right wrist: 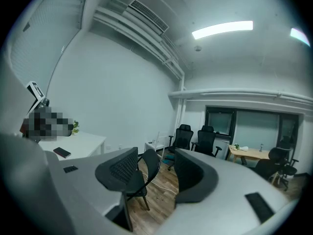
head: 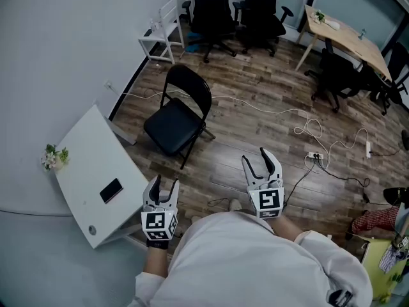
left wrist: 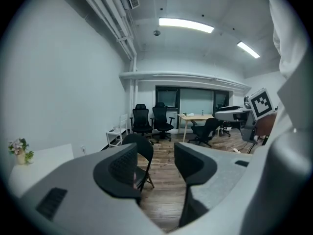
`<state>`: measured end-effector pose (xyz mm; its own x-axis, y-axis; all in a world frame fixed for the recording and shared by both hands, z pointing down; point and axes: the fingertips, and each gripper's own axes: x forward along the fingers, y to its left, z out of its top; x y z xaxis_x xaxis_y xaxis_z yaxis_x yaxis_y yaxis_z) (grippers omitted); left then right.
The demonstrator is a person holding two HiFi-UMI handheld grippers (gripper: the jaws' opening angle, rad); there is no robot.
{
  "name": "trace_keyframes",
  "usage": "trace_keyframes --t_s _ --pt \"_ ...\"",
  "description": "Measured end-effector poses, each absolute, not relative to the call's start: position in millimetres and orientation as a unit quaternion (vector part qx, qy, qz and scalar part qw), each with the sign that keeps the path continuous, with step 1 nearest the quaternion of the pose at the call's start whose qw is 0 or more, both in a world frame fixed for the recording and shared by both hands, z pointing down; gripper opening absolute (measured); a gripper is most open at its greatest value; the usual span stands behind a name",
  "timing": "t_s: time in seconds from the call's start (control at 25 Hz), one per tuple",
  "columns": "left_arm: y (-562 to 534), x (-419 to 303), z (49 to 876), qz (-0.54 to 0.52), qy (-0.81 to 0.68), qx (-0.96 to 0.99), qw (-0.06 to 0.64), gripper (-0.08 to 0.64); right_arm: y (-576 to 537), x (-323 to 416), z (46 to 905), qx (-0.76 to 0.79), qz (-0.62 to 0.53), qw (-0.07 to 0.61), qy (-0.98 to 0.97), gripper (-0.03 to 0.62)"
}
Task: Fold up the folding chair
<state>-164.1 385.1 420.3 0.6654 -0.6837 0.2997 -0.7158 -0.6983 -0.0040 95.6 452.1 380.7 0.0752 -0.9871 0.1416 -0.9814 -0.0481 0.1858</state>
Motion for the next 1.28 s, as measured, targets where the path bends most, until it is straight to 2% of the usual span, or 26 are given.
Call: trace_keyframes --t_s 0.04,0.76,1.28 --pt "384.3 -163.3 421.3 0.142 -0.382 0.911 0.059 0.246 451.6 97.4 380.9 0.725 -0.011 0.115 -0.679 0.256" --pt "375.8 -83.8 430.2 0.157 -0.42 0.89 0.081 0.252 448.1 181.5 408.4 0.69 0.012 0.116 -0.714 0.252" --pt "329.1 -91.1 472.0 0.182 -0.445 0.867 0.128 0.247 385.3 188.7 422.3 0.668 0.024 0.127 -0.733 0.241"
